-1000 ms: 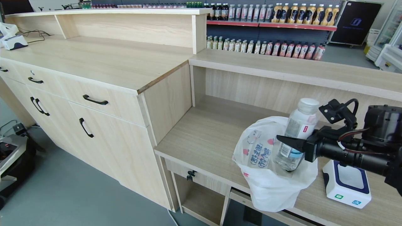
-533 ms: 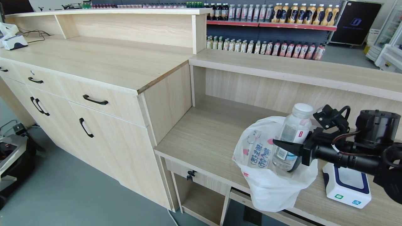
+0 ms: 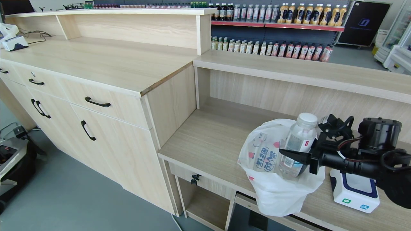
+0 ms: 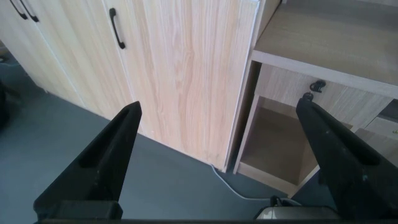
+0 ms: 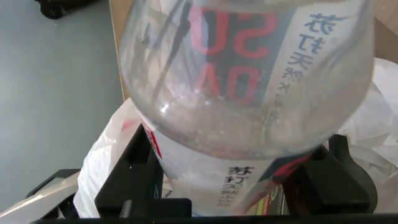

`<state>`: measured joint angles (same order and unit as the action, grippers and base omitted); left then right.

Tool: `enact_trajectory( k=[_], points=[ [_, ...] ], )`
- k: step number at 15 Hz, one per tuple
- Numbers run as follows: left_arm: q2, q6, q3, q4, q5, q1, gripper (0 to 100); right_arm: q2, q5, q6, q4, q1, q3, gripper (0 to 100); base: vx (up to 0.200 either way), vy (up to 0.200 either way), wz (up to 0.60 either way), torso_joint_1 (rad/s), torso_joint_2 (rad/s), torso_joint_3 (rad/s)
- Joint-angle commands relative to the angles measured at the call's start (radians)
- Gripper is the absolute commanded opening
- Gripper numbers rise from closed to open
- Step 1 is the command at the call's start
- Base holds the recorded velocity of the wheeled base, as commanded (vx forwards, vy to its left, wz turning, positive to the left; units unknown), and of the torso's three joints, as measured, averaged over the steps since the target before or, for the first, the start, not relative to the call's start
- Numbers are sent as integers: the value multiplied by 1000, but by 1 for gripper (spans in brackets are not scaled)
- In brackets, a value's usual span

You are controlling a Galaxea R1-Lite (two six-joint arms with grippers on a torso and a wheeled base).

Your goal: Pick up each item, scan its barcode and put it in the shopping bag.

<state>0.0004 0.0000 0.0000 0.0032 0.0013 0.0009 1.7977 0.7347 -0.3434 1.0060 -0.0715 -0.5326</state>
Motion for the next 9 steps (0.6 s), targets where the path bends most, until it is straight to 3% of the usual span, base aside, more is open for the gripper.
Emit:
enact_trajectory(
  k=[1,9],
  points=[
    [0,0,0,0,0,1,100,26,9,-2,3,4,0,0,0,0,0,0,0,0],
    [0,0,0,0,0,1,100,111,160,-198,-17,65,0,0,0,0,0,0,0,0]
  ],
)
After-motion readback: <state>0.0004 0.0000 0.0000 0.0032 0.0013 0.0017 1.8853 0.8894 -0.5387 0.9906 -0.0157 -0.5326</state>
